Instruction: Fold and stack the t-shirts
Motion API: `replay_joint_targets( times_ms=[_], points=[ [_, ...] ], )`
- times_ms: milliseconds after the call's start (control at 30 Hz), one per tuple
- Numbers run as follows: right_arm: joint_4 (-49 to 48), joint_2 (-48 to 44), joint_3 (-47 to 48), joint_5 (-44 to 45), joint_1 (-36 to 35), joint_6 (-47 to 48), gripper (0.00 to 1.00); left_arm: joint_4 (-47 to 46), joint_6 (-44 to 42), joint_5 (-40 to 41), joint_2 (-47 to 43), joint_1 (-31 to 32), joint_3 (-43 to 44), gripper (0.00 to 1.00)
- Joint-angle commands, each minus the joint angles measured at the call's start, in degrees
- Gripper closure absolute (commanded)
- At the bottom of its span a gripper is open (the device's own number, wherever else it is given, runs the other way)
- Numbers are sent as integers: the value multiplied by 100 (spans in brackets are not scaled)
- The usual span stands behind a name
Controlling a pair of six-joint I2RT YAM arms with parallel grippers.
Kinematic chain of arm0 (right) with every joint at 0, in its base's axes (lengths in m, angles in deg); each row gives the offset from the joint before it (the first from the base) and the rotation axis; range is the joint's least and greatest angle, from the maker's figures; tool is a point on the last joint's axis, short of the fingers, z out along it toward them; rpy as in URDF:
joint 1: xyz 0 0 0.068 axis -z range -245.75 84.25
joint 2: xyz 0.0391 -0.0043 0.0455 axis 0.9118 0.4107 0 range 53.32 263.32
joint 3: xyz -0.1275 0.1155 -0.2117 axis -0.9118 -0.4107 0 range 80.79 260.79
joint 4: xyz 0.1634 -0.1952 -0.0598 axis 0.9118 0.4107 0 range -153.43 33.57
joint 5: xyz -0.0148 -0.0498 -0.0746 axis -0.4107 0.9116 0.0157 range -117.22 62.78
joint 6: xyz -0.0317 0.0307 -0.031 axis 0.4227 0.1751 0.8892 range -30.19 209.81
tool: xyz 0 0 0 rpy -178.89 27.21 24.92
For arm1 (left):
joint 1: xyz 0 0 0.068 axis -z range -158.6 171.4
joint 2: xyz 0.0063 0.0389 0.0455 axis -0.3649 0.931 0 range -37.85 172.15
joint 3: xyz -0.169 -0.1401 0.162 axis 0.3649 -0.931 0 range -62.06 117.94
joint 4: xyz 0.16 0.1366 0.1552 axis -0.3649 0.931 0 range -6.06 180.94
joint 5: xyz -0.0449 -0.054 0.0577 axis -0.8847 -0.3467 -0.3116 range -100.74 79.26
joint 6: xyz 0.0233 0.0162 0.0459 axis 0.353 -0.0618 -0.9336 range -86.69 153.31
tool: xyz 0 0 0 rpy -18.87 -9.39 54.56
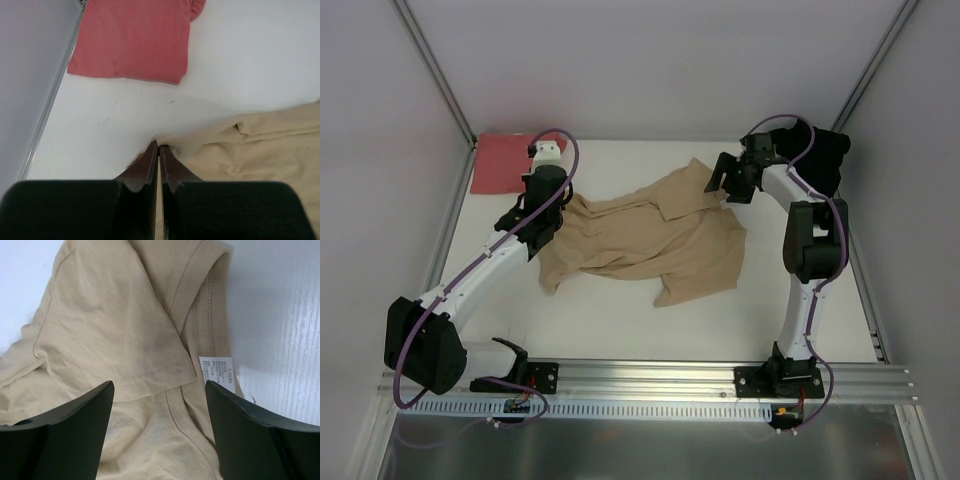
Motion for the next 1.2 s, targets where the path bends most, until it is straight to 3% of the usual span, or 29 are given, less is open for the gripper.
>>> replay_joint_targets(
  times_ms=[0, 1167],
  points=[
    [125, -300, 299, 35, -84, 26, 21, -139, 48, 25, -2, -17, 12, 100],
    [-95, 377, 193, 0, -207, 8, 22, -148, 30, 52, 60, -8, 12, 100]
  ],
)
